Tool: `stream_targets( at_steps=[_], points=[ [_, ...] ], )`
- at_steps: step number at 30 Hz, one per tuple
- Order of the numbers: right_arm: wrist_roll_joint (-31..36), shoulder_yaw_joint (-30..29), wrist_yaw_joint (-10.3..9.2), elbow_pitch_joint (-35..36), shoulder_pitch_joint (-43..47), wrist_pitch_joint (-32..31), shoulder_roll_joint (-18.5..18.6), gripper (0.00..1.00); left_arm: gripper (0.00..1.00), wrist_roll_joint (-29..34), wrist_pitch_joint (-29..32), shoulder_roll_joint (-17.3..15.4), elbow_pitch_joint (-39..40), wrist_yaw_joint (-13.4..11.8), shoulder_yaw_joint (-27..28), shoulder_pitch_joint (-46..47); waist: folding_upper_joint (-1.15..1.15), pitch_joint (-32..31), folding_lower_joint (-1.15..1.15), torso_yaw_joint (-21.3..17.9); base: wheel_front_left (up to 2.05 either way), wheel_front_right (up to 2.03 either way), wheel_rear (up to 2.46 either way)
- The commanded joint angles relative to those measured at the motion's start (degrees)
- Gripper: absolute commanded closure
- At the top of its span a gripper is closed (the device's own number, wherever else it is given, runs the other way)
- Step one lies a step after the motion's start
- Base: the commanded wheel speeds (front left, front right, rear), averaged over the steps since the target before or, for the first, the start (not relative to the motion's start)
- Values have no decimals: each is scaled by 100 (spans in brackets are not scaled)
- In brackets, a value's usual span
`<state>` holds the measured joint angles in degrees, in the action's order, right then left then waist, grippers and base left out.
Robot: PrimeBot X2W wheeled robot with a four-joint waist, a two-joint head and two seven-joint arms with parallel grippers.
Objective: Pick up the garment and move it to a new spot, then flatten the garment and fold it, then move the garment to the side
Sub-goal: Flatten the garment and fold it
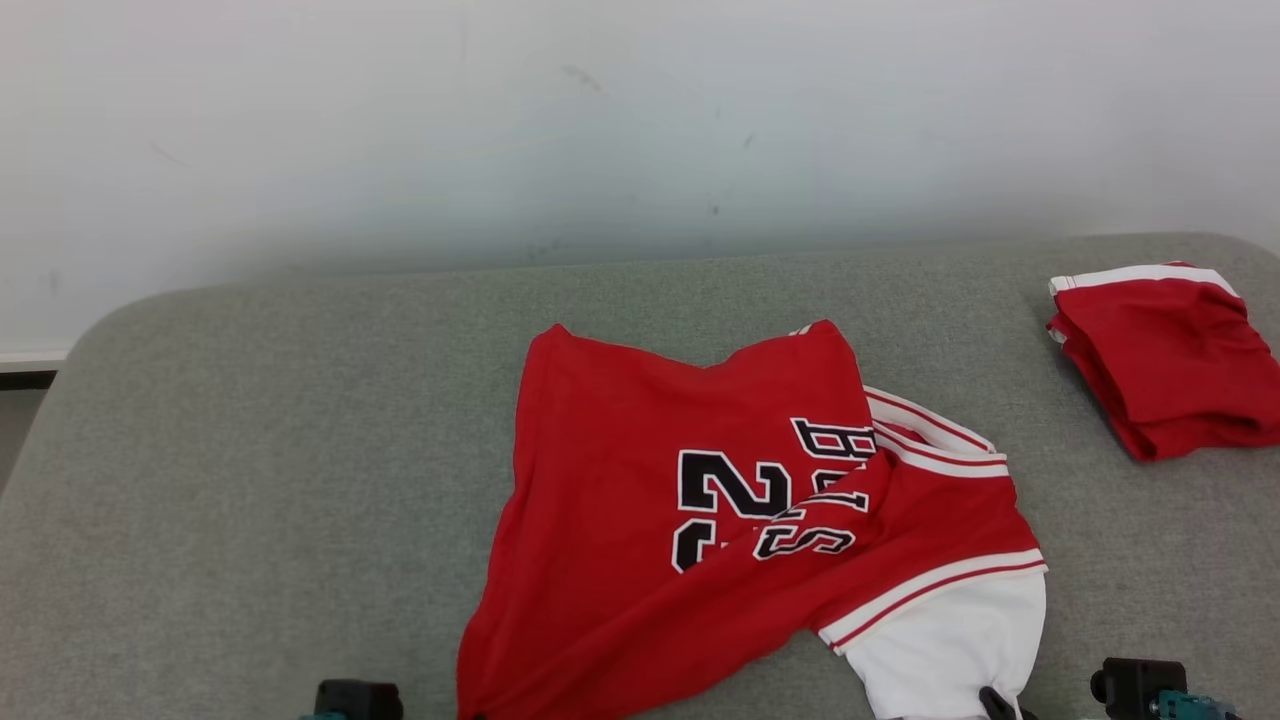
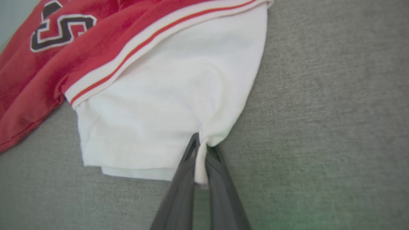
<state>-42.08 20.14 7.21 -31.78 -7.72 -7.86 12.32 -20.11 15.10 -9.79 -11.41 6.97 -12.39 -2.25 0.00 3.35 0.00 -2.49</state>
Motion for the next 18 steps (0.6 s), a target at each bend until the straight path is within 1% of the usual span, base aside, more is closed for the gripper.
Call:
stream_targets(
  at_steps=[1, 3, 7, 10, 13, 14, 18],
  points=[
    [-46, 160, 47, -57, 220, -4, -79, 100, 100, -62, -83, -64, -22, -3, 14, 38, 0, -48, 0, 16, 0, 0, 0],
    [-97, 158, 44, 14, 212, 78, -35, 100, 100, -72, -101, -69, -29, -2, 11, 28, 0, -67, 0, 22, 0, 0, 0],
    [-400, 95, 33, 420, 190, 437, 191, 100, 100, -89, -220, -112, 9, -13, 37, 1, 0, -152, 0, 48, 0, 0, 0],
    [-674, 83, 33, 810, 173, 675, 265, 100, 100, -112, -349, -108, 80, -24, 67, 27, 0, -163, 0, 50, 0, 0, 0],
    [-939, 60, 33, 1232, 75, 920, 395, 100, 100, -149, -513, -134, 199, -12, 109, 191, 0, -127, 0, 49, 0, 0, 0],
    [-939, 60, 33, 1232, 75, 920, 395, 100, 100, -149, -513, -134, 199, -12, 109, 191, 0, -127, 0, 49, 0, 0, 0],
    [-1213, 68, 33, 1694, -268, 1164, 572, 100, 100, -172, -535, -265, 304, -4, 208, 575, 0, 29, 0, 23, 0, 0, 0]
  ],
)
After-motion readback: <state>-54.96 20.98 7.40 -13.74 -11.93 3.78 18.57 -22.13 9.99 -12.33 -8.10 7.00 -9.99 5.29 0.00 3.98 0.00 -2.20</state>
